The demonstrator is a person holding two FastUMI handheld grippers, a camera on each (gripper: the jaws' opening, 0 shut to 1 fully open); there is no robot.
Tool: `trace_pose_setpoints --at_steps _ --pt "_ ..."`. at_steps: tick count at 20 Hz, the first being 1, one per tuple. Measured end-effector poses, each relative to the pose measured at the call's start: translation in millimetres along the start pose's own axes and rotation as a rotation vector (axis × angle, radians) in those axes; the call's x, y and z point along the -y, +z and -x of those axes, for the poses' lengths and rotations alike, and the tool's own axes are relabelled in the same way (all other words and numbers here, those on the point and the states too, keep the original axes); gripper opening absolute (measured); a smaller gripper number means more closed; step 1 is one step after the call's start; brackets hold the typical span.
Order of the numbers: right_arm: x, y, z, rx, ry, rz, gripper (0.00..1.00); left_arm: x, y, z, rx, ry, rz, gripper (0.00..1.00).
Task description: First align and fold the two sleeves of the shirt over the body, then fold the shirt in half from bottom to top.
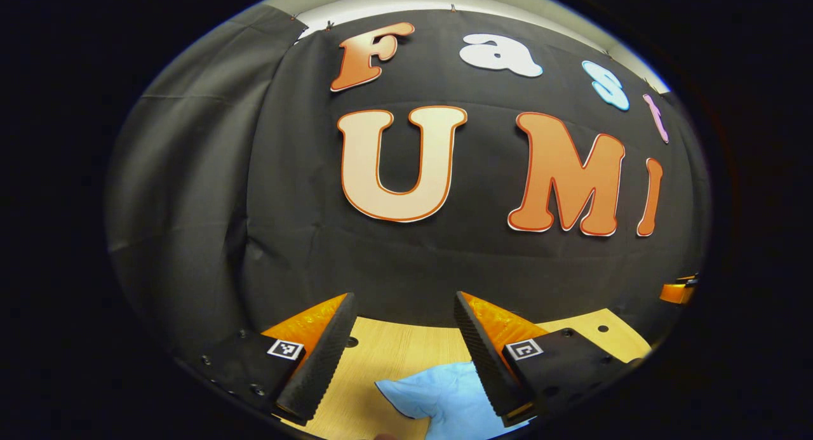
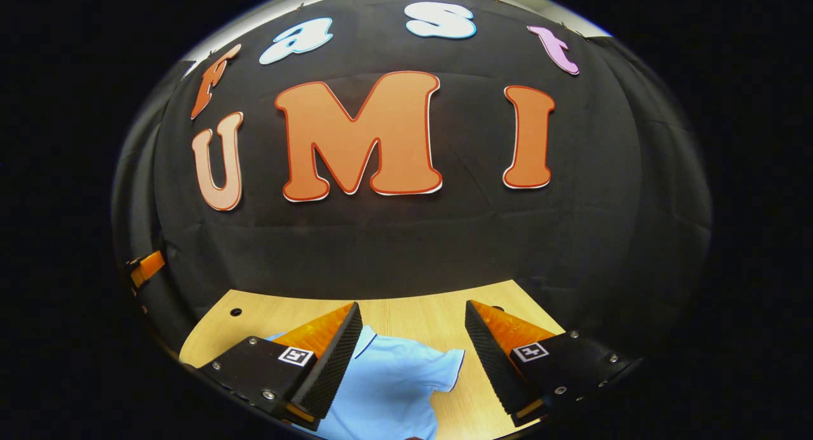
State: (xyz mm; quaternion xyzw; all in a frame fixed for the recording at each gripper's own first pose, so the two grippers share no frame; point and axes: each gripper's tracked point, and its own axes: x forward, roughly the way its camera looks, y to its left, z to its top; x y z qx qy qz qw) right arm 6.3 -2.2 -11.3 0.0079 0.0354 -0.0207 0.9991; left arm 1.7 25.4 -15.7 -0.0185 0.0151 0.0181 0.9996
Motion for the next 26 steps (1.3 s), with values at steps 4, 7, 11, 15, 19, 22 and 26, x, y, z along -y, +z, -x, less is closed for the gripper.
trace_pose_setpoints --at_steps 4,7,11,15,19,22,26 --pt "10 -18 -12 -0.098 -0.027 -0.039 0.98 -1 0 0 0.002 0.000 -0.006 1.00" --pt "21 -29 -30 -0.175 -0.051 -0.063 0.98 -3 0 -1 0.002 -0.001 -0.016 1.00" --pt "22 -75 -54 -0.404 -0.031 -0.060 0.98 -4 5 -5 0.017 0.003 -0.046 1.00" --pt "33 -124 -83 -0.590 -0.057 -0.055 0.98 -5 3 -11 0.014 0.012 -0.062 1.00" --pt "52 -171 -116 -0.739 -0.101 -0.053 0.98 -10 -4 -18 -0.002 0.029 -0.070 1.00" --pt "67 -203 -135 -0.834 -0.135 -0.057 0.98 -14 -7 -22 -0.012 0.039 -0.060 1.00" --pt "84 -243 -151 -0.930 -0.185 -0.016 0.99 -18 -18 -29 -0.038 0.055 -0.052 1.00"
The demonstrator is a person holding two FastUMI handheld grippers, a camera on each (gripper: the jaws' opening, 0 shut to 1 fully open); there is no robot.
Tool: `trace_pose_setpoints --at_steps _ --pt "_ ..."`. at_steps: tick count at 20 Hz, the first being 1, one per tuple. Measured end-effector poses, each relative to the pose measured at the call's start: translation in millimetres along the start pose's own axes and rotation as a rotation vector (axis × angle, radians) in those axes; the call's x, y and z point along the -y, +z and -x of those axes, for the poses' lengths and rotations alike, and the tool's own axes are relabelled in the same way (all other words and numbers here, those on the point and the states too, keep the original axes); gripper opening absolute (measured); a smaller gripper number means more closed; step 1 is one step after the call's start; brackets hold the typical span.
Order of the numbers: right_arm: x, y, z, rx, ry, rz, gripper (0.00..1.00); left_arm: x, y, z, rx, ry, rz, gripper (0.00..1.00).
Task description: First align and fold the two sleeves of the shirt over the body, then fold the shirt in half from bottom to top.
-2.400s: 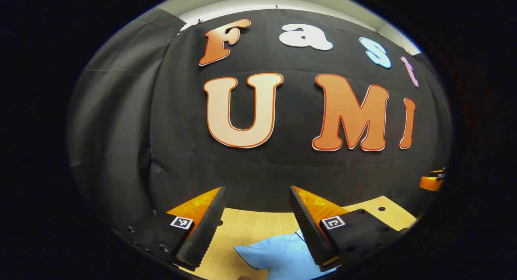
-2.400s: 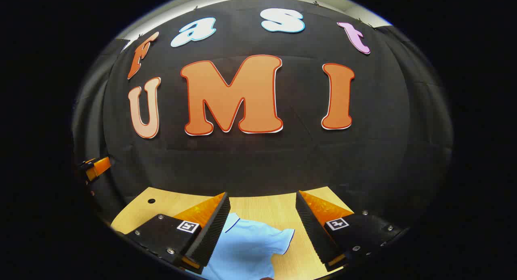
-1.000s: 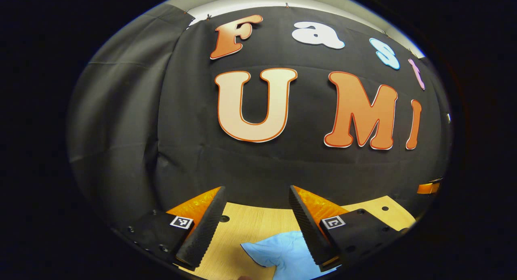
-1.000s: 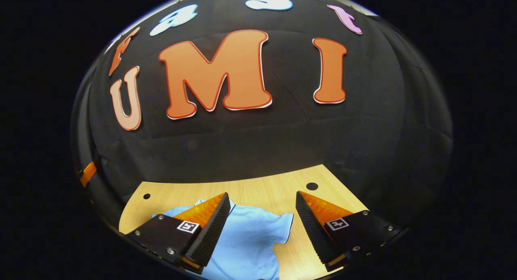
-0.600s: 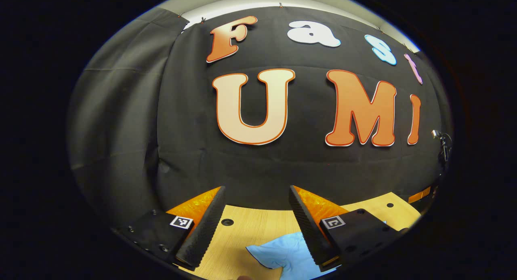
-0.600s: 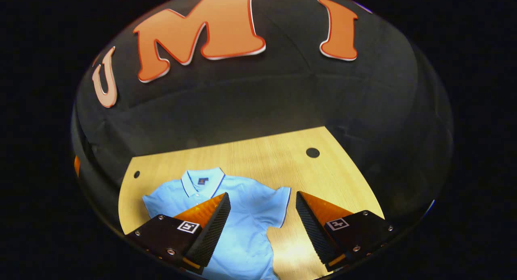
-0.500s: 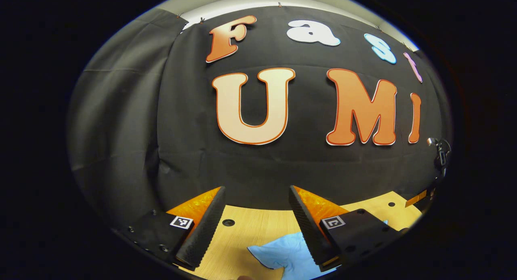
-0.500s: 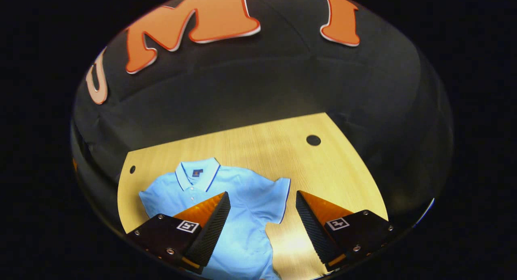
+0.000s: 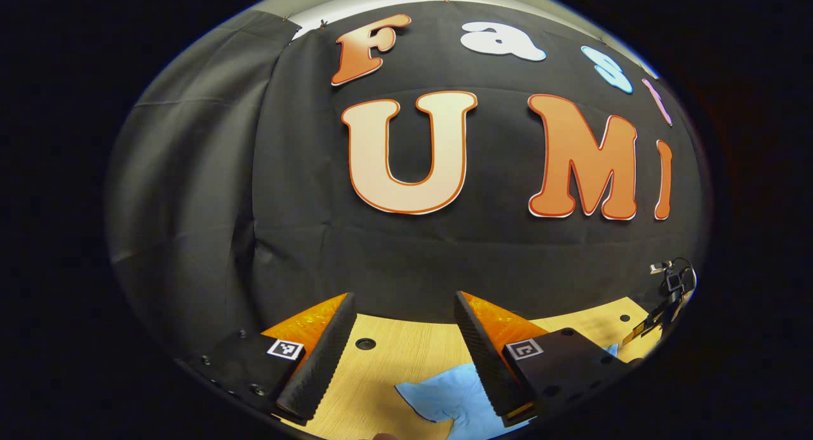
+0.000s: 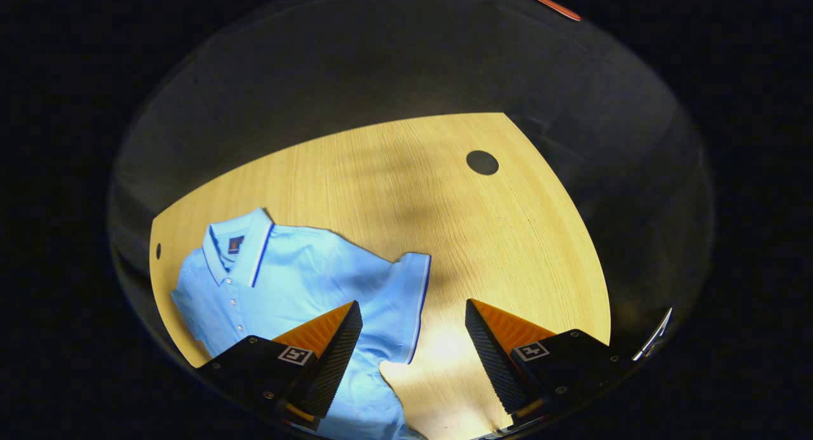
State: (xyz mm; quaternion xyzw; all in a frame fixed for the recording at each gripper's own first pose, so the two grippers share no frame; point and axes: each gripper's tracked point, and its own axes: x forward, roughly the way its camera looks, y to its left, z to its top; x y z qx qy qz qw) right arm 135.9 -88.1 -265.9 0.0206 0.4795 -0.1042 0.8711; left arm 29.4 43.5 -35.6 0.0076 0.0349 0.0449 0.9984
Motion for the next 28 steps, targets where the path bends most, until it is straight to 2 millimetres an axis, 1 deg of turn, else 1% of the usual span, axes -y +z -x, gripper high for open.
trace_pose_setpoints --at_steps 2,6,9,14,16,19,21,22,23,24,25,26,27,28 --pt "6 -6 -14 -0.044 -0.020 0.006 0.99 -1 -2 -1 -0.003 0.001 -0.001 1.00" --pt "10 -14 -31 -0.096 -0.037 0.001 0.99 -3 -4 -6 -0.008 0.009 -0.016 1.00" --pt "3 -23 -41 -0.136 -0.021 -0.012 0.99 -3 -5 -8 -0.016 0.005 -0.012 1.00" --pt "-1 -31 -52 -0.172 -0.025 -0.020 0.98 -7 -11 -10 -0.028 0.015 -0.010 1.00" --pt "-1 -33 -55 -0.180 -0.025 -0.028 0.96 -10 -13 -10 -0.031 0.021 -0.006 1.00" --pt "-2 -33 -55 -0.195 -0.008 -0.055 0.87 -14 -15 -9 -0.038 0.029 0.002 1.00" --pt "-4 -33 -56 -0.198 0.016 -0.068 0.83 -15 -17 -7 -0.044 0.028 0.014 1.00" --pt "-3 -32 -53 -0.196 0.017 -0.076 0.81 -17 -19 -8 -0.048 0.032 0.018 1.00" --pt "-3 -33 -57 -0.195 0.016 -0.081 0.75 -19 -20 -7 -0.051 0.036 0.023 1.00" --pt "-4 -33 -58 -0.189 0.016 -0.082 0.72 -20 -20 -6 -0.051 0.037 0.028 1.00" --pt "-6 -34 -59 -0.188 0.016 -0.082 0.65 -21 -19 -5 -0.050 0.039 0.030 1.00" --pt "-8 -33 -57 -0.177 0.016 -0.097 0.45 -22 -21 -3 -0.048 0.041 0.029 1.00" --pt "-9 -34 -57 -0.173 0.016 -0.114 0.22 -23 -22 0 -0.050 0.040 0.025 0.97" --pt "-10 -34 -58 -0.170 0.018 -0.116 0.17 -23 -24 1 -0.052 0.037 0.022 1.00"
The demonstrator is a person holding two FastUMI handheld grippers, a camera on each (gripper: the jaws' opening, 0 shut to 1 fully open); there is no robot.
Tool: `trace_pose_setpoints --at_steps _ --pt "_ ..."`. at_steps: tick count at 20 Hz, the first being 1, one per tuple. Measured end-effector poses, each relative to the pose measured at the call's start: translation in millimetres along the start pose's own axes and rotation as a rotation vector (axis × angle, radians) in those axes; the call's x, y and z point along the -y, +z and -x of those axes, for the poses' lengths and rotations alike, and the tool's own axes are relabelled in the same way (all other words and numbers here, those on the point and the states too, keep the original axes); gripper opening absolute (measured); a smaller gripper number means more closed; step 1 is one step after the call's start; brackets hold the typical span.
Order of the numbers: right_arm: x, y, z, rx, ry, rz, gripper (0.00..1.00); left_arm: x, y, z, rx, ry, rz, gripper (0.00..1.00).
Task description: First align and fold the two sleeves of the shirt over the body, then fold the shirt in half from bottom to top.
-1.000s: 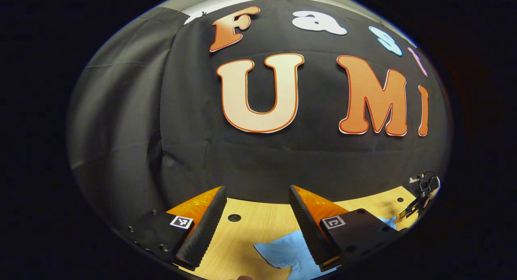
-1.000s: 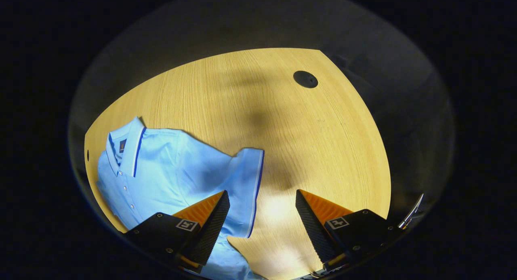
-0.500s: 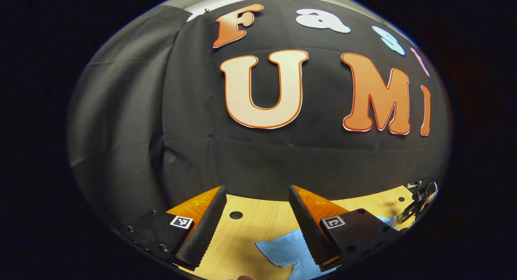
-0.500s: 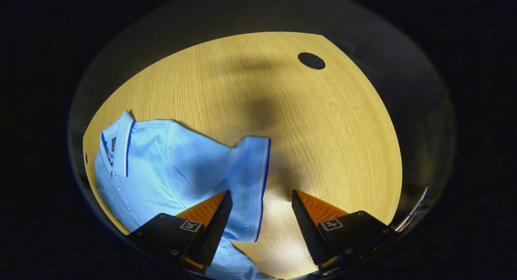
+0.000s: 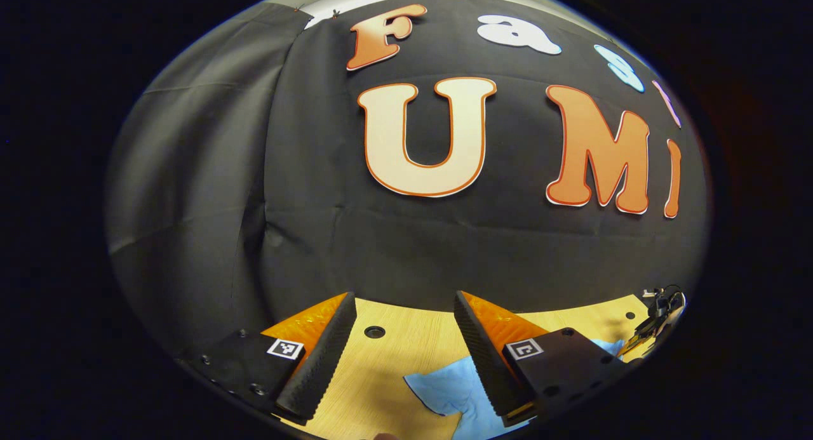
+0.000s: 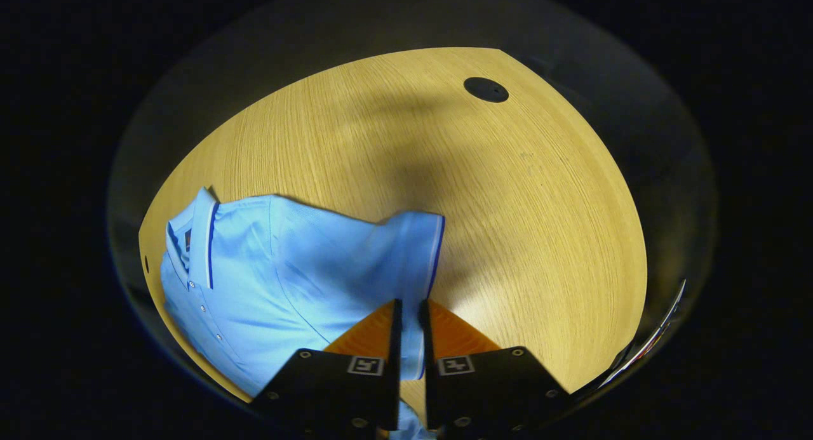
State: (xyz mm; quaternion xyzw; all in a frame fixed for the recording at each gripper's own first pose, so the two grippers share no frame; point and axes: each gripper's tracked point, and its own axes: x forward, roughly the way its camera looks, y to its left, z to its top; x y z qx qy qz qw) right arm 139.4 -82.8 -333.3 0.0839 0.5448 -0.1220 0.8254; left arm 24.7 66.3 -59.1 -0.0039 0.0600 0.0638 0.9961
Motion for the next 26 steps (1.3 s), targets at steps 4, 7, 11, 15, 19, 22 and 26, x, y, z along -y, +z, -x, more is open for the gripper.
trace_pose_setpoints --at_steps 4,7,11,15,19,22,26 --pt "-8 8 11 0.060 0.028 0.001 0.01 -5 -1 9 0.002 -0.015 -0.010 1.00" --pt "-20 14 35 0.113 0.058 0.013 0.00 -19 2 15 0.010 -0.002 -0.021 1.00" --pt "-48 17 73 0.173 0.110 0.060 0.01 -32 0 22 0.011 -0.001 0.000 1.00" --pt "-94 6 102 0.205 0.191 0.122 0.00 -45 1 27 0.014 0.002 0.002 1.00" --pt "-144 -12 121 0.223 0.245 0.206 0.00 -62 -1 31 0.012 0.004 0.001 1.00" --pt "-176 -23 133 0.249 0.257 0.284 0.00 -74 -5 31 0.008 0.008 0.003 1.00" --pt "-220 -42 136 0.257 0.295 0.346 0.00 -89 -11 30 -0.006 0.011 0.010 1.00"
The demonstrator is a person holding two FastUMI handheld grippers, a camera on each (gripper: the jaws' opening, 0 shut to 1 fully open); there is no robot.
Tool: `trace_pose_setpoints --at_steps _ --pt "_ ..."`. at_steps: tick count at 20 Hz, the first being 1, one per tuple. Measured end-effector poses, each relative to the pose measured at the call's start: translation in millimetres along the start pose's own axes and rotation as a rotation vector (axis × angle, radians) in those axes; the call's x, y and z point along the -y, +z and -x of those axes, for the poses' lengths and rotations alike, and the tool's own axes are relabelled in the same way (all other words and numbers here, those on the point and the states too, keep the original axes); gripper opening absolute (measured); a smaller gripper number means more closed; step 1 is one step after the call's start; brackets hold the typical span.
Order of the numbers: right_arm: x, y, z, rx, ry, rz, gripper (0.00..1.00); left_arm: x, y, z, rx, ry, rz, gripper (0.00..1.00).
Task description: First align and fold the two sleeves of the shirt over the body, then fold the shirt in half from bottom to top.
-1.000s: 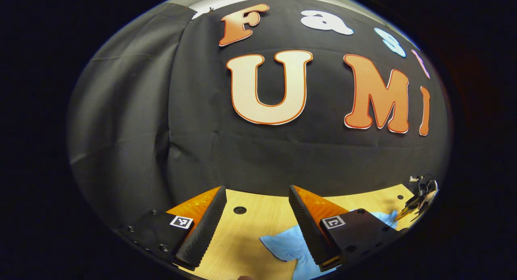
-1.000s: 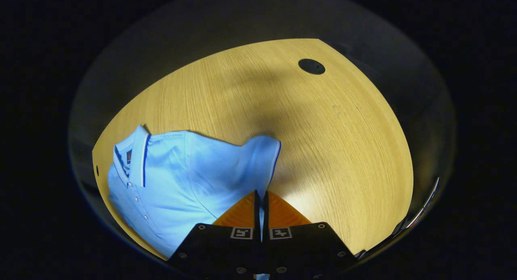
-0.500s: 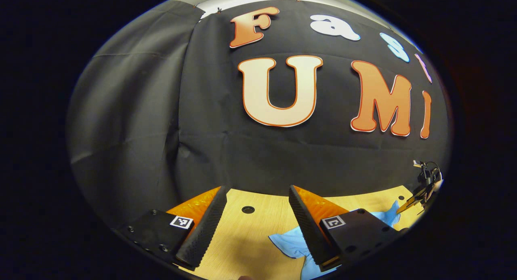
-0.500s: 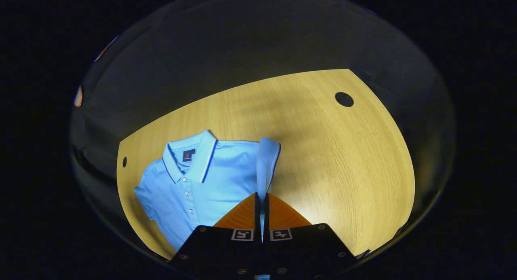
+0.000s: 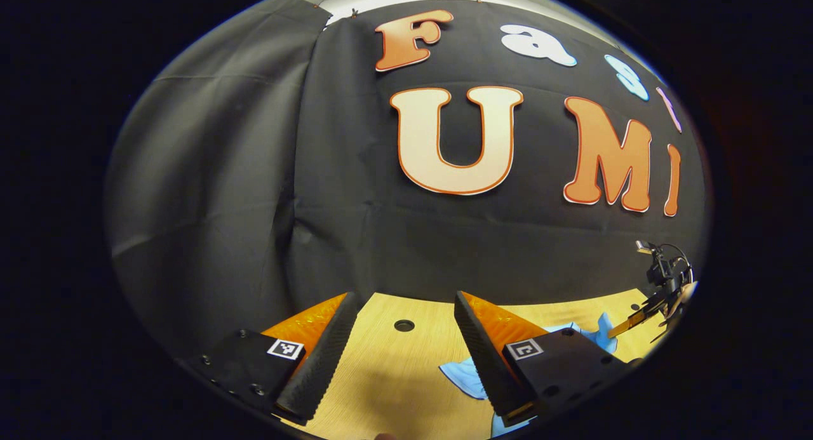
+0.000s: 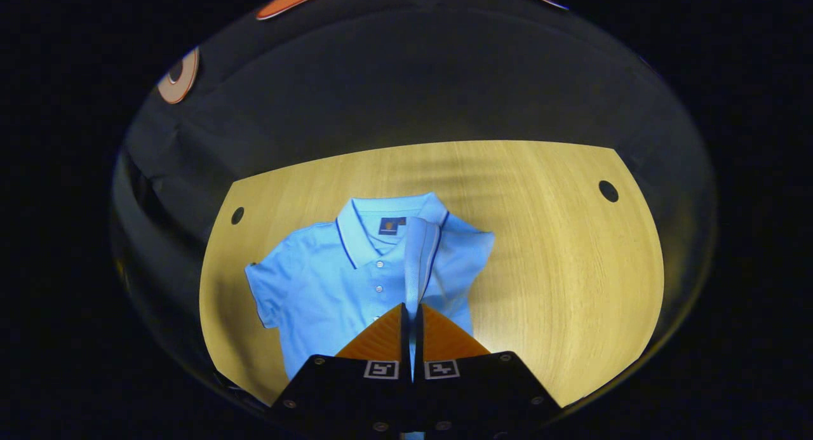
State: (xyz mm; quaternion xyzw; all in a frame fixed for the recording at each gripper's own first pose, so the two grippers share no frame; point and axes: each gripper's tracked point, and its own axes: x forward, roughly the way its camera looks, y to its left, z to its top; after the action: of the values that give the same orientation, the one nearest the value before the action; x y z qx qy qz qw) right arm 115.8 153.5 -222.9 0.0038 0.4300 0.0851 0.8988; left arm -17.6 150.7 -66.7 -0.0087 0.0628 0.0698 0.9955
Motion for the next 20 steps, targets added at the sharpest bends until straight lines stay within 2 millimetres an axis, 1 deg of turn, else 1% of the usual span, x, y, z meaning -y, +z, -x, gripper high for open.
trace_pose_setpoints --at_steps 2,3,5,8,9,10,11,12,13,15,17,18,20 --pt "-17 -6 -7 -0.010 0.014 0.030 0.00 -8 -4 -2 -0.011 0.003 -0.002 1.00" --pt "-29 -11 -14 -0.017 0.026 0.040 0.00 -11 -6 -3 -0.015 0.005 -0.003 1.00" --pt "-39 -18 -20 -0.033 0.033 0.041 0.02 -17 -12 -5 -0.029 0.005 -0.006 1.00" --pt "-58 -26 -21 -0.046 0.077 0.051 0.11 -21 -17 -9 -0.044 0.002 -0.010 1.00" --pt "-64 -30 -20 -0.052 0.094 0.061 0.16 -20 -21 -10 -0.054 -0.002 -0.009 1.00" --pt "-69 -33 -17 -0.054 0.105 0.065 0.19 -19 -23 -12 -0.063 -0.005 -0.006 1.00" --pt "-70 -32 -18 -0.045 0.102 0.071 0.32 -16 -26 -13 -0.071 -0.009 0.000 1.00" --pt "-69 -30 -14 -0.028 0.095 0.080 0.48 -14 -29 -15 -0.080 -0.012 0.005 1.00" --pt "-68 -27 -10 -0.007 0.092 0.088 0.59 -9 -30 -18 -0.088 -0.013 0.008 1.00" --pt "-67 -19 -1 0.042 0.090 0.076 0.99 0 -33 -20 -0.103 -0.021 0.011 1.00" --pt "-60 -7 16 0.095 0.080 0.063 0.98 13 -39 -24 -0.129 -0.033 0.008 1.00" --pt "-53 2 27 0.131 0.074 0.061 0.98 25 -44 -27 -0.151 -0.047 0.015 1.00" --pt "-46 12 46 0.178 0.082 0.058 0.99 47 -54 -30 -0.199 -0.083 0.025 1.00"
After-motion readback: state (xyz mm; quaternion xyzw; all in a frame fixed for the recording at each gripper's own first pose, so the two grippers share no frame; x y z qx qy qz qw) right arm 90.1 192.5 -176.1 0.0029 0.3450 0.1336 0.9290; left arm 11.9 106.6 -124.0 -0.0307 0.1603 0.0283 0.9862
